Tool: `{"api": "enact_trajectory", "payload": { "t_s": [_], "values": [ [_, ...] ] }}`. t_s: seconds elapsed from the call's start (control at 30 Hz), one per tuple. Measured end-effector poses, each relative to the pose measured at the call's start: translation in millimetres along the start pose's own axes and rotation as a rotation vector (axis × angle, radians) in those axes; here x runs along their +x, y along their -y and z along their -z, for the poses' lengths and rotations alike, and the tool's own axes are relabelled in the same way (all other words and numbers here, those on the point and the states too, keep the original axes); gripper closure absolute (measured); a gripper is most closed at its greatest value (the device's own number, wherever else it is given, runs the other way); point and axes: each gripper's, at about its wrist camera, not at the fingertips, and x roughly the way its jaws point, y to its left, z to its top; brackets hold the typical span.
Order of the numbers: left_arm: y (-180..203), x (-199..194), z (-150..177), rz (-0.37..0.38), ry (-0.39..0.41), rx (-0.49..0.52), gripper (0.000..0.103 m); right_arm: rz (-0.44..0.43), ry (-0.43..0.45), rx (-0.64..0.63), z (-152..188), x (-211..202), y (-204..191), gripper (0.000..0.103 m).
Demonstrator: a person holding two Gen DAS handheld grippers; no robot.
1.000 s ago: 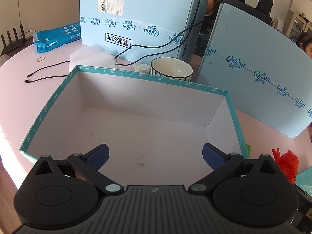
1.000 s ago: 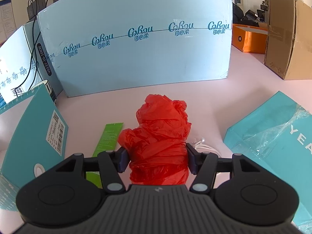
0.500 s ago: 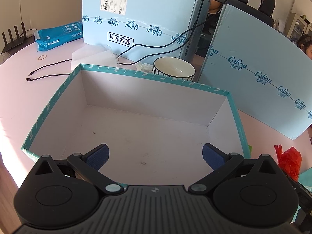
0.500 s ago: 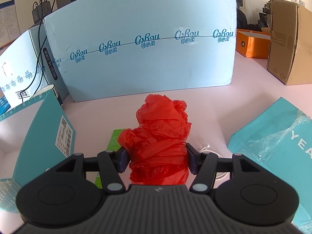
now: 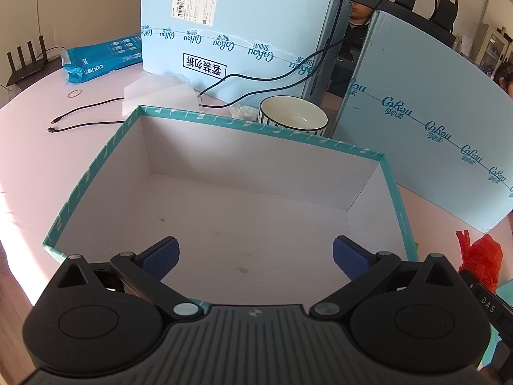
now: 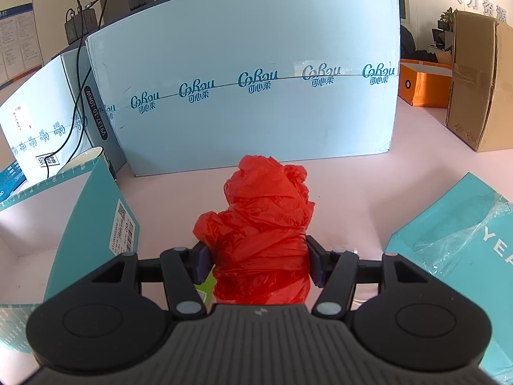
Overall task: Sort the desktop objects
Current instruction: 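Lift the red plastic bag with the right tool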
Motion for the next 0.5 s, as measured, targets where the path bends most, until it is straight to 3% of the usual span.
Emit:
{"api": "enact_trajectory", "payload": {
  "t_s": [0.5],
  "values": [
    [-10.8, 0.1, -3.4, -0.016, 0.004, -0.019, 0.001, -0.027, 0.023, -0.009, -7.1, -2.8, -12.4, 0.042]
  ]
}}
